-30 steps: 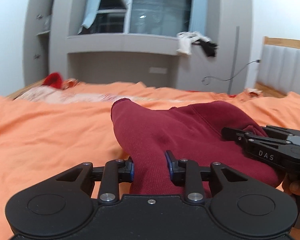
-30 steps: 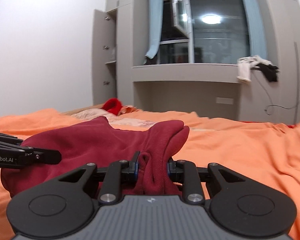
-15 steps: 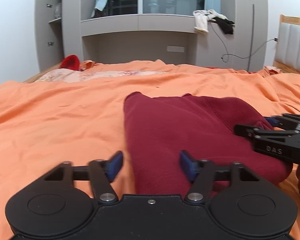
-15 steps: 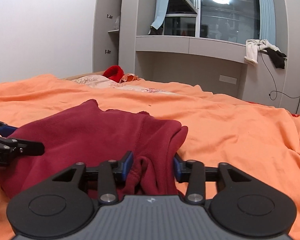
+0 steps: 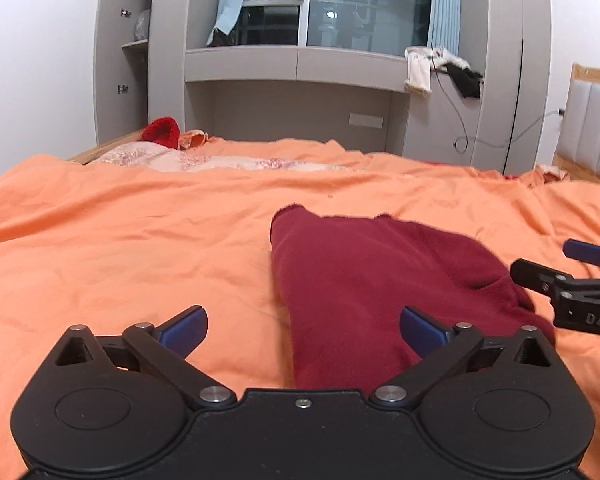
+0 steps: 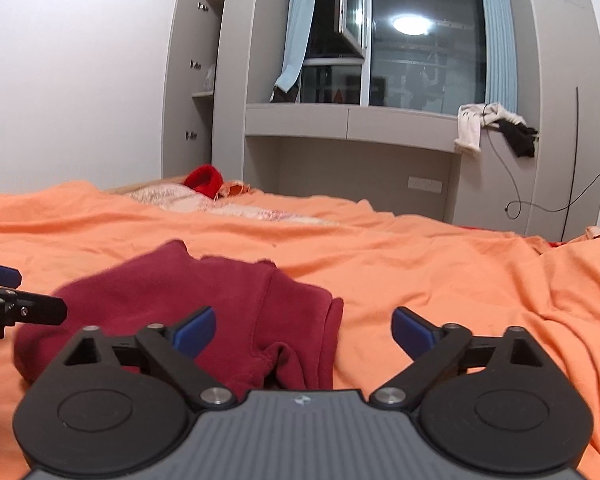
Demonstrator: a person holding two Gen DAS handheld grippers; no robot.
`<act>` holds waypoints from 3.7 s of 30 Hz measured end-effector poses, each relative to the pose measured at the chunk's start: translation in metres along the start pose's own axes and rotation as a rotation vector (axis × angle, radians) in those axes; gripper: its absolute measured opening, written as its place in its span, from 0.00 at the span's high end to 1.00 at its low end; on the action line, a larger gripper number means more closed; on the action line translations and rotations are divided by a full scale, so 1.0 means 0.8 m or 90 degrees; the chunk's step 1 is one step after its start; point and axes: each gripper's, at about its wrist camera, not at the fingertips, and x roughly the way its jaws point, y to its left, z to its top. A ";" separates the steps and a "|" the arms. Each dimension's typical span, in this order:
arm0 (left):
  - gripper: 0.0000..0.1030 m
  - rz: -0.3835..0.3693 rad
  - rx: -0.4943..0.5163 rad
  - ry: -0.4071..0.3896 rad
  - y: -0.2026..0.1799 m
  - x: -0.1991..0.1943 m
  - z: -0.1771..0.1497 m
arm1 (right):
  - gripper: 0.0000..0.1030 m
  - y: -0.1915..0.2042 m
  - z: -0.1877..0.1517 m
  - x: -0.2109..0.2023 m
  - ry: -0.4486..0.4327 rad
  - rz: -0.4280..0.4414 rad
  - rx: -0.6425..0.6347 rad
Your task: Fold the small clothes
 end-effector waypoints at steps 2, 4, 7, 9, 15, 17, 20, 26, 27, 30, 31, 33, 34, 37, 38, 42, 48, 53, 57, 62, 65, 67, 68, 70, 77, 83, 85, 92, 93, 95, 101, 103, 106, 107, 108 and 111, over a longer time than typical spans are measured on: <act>0.01 0.000 0.002 -0.014 0.000 -0.013 0.000 | 0.01 0.001 0.001 -0.019 -0.015 0.001 0.013; 0.01 0.004 0.014 -0.029 -0.004 -0.027 -0.002 | 0.00 0.002 0.001 -0.039 -0.025 0.004 0.026; 0.01 0.018 0.032 -0.057 -0.012 -0.054 -0.009 | 0.00 0.007 0.001 -0.071 -0.043 0.007 0.025; 0.01 0.022 0.037 -0.074 -0.016 -0.075 -0.015 | 0.00 0.011 0.000 -0.096 -0.060 0.006 0.021; 0.01 0.034 0.045 -0.136 -0.032 -0.146 -0.038 | 0.00 0.014 -0.013 -0.172 -0.103 0.012 0.049; 0.01 0.027 0.040 -0.147 -0.034 -0.167 -0.045 | 0.00 0.015 -0.019 -0.196 -0.123 0.003 0.045; 0.01 0.017 0.028 -0.163 -0.033 -0.193 -0.052 | 0.00 0.017 -0.026 -0.228 -0.160 -0.021 0.033; 0.01 0.019 0.013 -0.186 -0.027 -0.236 -0.077 | 0.00 0.013 -0.047 -0.277 -0.198 -0.040 0.080; 0.01 0.019 0.012 -0.185 -0.026 -0.240 -0.082 | 0.00 0.013 -0.052 -0.283 -0.195 -0.043 0.092; 0.01 0.018 0.021 -0.180 -0.025 -0.252 -0.099 | 0.00 0.014 -0.065 -0.298 -0.184 -0.052 0.112; 0.01 0.016 0.023 -0.178 -0.025 -0.255 -0.105 | 0.00 0.016 -0.070 -0.303 -0.179 -0.057 0.114; 0.01 0.010 0.023 -0.175 -0.024 -0.262 -0.116 | 0.00 0.021 -0.080 -0.312 -0.174 -0.068 0.108; 0.01 0.005 0.021 -0.172 -0.023 -0.264 -0.120 | 0.00 0.025 -0.085 -0.316 -0.170 -0.073 0.100; 0.01 -0.005 0.011 -0.169 -0.019 -0.268 -0.133 | 0.00 0.034 -0.096 -0.327 -0.158 -0.076 0.090; 0.01 -0.009 0.009 -0.167 -0.018 -0.269 -0.137 | 0.00 0.037 -0.100 -0.329 -0.152 -0.075 0.088; 0.01 -0.015 0.010 -0.153 -0.017 -0.267 -0.158 | 0.00 0.050 -0.112 -0.329 -0.124 -0.077 0.082; 0.01 -0.010 0.007 -0.123 -0.011 -0.255 -0.176 | 0.00 0.058 -0.125 -0.313 -0.079 -0.080 0.084; 0.01 -0.001 -0.001 -0.114 -0.006 -0.250 -0.179 | 0.00 0.060 -0.127 -0.309 -0.068 -0.076 0.095; 0.01 0.002 -0.006 -0.109 -0.005 -0.248 -0.179 | 0.00 0.060 -0.128 -0.307 -0.064 -0.077 0.091; 0.00 0.003 -0.002 -0.108 -0.008 -0.247 -0.179 | 0.00 0.059 -0.128 -0.307 -0.064 -0.077 0.089; 0.00 0.004 -0.001 -0.108 -0.008 -0.247 -0.180 | 0.00 0.060 -0.128 -0.307 -0.063 -0.076 0.089; 0.01 0.005 -0.002 -0.107 -0.007 -0.247 -0.180 | 0.00 0.060 -0.127 -0.307 -0.063 -0.076 0.088; 0.01 0.005 -0.002 -0.106 -0.008 -0.247 -0.179 | 0.00 0.060 -0.127 -0.307 -0.064 -0.076 0.088; 0.01 0.005 -0.002 -0.106 -0.008 -0.246 -0.180 | 0.00 0.060 -0.127 -0.307 -0.063 -0.076 0.089; 0.01 0.004 -0.002 -0.106 -0.008 -0.246 -0.180 | 0.00 0.059 -0.126 -0.307 -0.062 -0.078 0.093; 0.01 0.005 -0.002 -0.106 -0.008 -0.247 -0.179 | 0.00 0.059 -0.126 -0.307 -0.061 -0.077 0.093; 0.01 0.005 -0.002 -0.106 -0.008 -0.247 -0.179 | 0.00 0.059 -0.126 -0.307 -0.062 -0.077 0.093; 0.01 0.005 -0.002 -0.106 -0.008 -0.247 -0.179 | 0.00 0.058 -0.127 -0.307 -0.060 -0.078 0.094; 0.00 0.005 -0.002 -0.106 -0.007 -0.247 -0.179 | 0.00 0.058 -0.127 -0.306 -0.060 -0.078 0.094; 0.01 0.005 -0.002 -0.106 -0.008 -0.247 -0.179 | 0.00 0.058 -0.127 -0.307 -0.060 -0.077 0.094; 0.01 0.005 -0.002 -0.106 -0.008 -0.248 -0.179 | 0.00 0.058 -0.126 -0.307 -0.060 -0.077 0.094; 0.01 0.005 -0.002 -0.106 -0.007 -0.248 -0.179 | 0.00 0.058 -0.128 -0.306 -0.059 -0.077 0.093; 0.00 0.005 -0.002 -0.105 -0.008 -0.248 -0.179 | 0.00 0.058 -0.130 -0.305 -0.058 -0.078 0.093; 0.00 0.005 -0.001 -0.105 -0.008 -0.248 -0.179 | 0.00 0.058 -0.130 -0.305 -0.058 -0.078 0.093; 0.01 0.005 -0.001 -0.105 -0.008 -0.248 -0.179 | 0.00 0.058 -0.130 -0.305 -0.058 -0.078 0.093; 0.01 0.005 -0.002 -0.105 -0.008 -0.248 -0.179 | 0.00 0.058 -0.130 -0.306 -0.058 -0.078 0.093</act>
